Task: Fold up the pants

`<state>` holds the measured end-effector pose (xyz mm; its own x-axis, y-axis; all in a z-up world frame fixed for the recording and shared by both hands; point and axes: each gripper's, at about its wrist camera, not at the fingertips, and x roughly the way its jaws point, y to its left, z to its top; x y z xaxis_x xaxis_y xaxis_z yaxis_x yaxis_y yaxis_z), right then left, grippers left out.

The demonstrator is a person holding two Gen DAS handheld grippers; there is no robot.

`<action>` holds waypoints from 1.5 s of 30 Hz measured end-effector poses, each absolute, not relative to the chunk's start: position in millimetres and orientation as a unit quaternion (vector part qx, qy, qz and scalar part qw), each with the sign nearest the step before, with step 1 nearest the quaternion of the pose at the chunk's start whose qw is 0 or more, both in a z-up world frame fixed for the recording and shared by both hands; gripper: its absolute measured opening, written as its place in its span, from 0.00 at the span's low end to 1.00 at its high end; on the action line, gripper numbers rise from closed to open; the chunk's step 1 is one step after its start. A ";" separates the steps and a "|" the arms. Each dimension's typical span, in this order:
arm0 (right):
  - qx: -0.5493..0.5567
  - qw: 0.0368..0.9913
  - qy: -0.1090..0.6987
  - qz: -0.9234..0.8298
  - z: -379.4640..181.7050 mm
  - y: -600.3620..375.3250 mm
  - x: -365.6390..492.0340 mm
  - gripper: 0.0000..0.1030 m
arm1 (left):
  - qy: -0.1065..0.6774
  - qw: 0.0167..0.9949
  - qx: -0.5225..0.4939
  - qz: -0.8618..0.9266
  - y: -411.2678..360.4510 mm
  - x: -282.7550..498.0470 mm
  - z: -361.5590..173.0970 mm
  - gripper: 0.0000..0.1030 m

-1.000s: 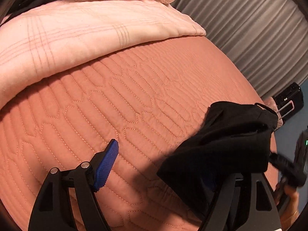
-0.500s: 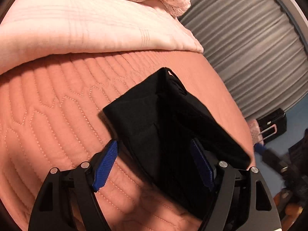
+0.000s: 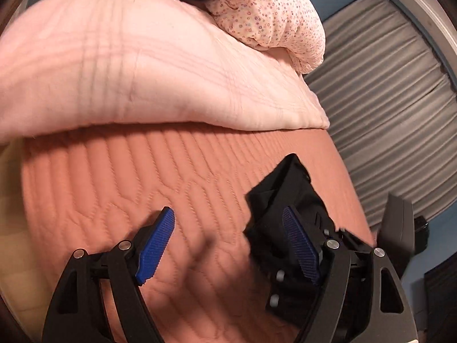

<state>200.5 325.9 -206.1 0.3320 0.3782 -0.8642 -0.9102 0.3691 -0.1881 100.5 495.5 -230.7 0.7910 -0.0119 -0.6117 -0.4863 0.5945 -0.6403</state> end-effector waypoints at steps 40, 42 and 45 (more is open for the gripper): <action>0.139 0.936 0.321 0.049 -11.7 -283.7 60.9 0.81 | 0.227 0.939 -0.189 -0.174 181.9 231.0 -53.3 0.18; 0.155 0.937 0.312 0.033 -13.3 -320.0 37.0 0.83 | 0.241 0.933 -0.158 -0.217 115.3 216.1 -50.2 0.18; 0.172 0.934 0.313 0.009 -27.7 -364.5 10.2 0.86 | 0.280 0.914 -0.120 -0.269 28.0 191.9 -70.4 0.18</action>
